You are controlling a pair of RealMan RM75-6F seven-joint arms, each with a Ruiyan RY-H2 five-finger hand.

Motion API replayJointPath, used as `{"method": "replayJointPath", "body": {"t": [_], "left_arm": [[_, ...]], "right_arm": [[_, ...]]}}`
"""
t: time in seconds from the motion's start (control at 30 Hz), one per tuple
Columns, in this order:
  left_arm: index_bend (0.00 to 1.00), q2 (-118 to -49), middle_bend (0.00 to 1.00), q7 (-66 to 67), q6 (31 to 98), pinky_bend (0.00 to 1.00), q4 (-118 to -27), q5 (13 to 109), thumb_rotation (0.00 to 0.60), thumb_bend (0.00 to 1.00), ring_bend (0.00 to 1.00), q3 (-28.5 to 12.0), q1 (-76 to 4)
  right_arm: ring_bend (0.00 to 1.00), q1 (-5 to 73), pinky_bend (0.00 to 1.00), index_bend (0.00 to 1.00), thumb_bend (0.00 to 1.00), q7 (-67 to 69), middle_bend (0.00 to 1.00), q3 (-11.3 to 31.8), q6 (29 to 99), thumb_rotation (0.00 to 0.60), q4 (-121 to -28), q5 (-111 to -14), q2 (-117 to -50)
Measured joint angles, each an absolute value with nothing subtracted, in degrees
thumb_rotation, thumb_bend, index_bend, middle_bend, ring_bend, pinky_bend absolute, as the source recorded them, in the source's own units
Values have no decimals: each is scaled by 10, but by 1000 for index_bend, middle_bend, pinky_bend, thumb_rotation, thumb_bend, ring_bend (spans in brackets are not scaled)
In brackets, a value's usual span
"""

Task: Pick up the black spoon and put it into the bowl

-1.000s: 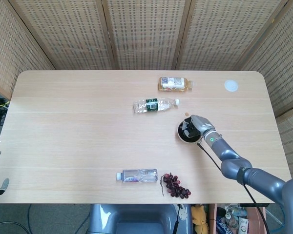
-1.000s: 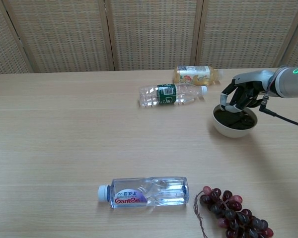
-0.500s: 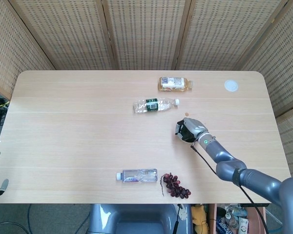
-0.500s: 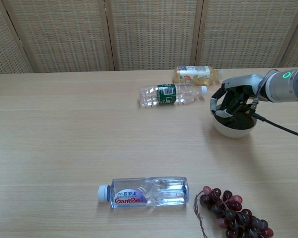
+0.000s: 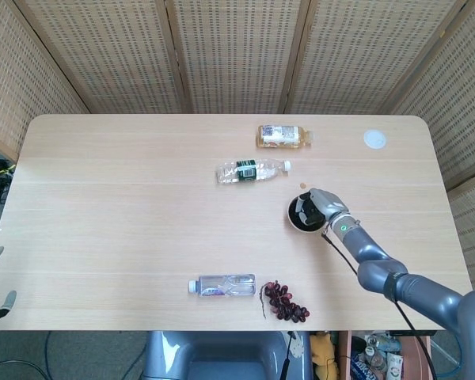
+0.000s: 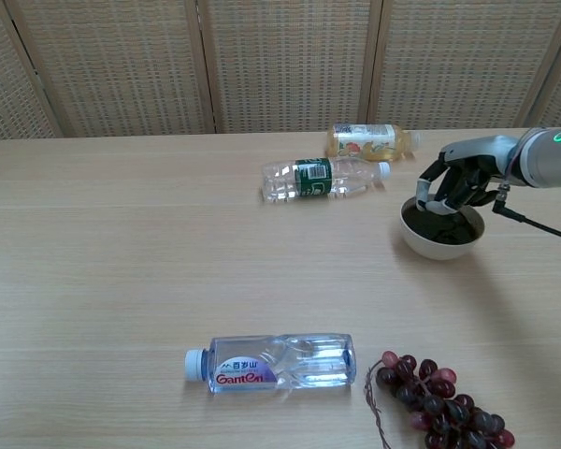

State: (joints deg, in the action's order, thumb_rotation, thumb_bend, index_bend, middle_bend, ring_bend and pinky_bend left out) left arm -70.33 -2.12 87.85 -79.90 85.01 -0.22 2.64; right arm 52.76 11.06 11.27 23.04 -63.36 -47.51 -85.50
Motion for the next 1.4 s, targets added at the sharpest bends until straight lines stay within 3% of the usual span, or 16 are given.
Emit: {"method": "replayJointPath", "body": {"t": [1.07, 1.13, 1.2, 1.27, 1.33, 1.4], "left_arm": [[0, -704, 0, -20, 878, 0, -799, 850, 600, 360, 0, -2, 27], [0, -703, 0, -20, 879, 0, -800, 850, 600, 360, 0, -2, 27], [0, -702, 0, -20, 880, 0, -801, 850, 600, 360, 0, -2, 28], [0, -703, 0, -21, 880, 0, -800, 850, 600, 361, 0, -2, 27], [0, -703, 0, -22, 879, 0, -800, 851, 600, 361, 0, -1, 27], [0, -703, 0, -23, 879, 0, -800, 853, 600, 361, 0, -1, 26]], "right_arm": [[960, 523, 1000, 781, 860, 113, 949, 111, 223, 600, -638, -490, -851], [959, 523, 1000, 780, 715, 114, 949, 113, 224, 600, -642, -492, -851], [960, 521, 1000, 780, 417, 115, 949, 115, 225, 600, -648, -496, -849], [960, 518, 1000, 727, 194, 117, 949, 116, 230, 600, -658, -501, -846], [960, 512, 1000, 649, 68, 120, 949, 118, 237, 600, -669, -505, -843], [960, 508, 1000, 560, 5, 123, 949, 119, 242, 600, -676, -508, -840]]}}
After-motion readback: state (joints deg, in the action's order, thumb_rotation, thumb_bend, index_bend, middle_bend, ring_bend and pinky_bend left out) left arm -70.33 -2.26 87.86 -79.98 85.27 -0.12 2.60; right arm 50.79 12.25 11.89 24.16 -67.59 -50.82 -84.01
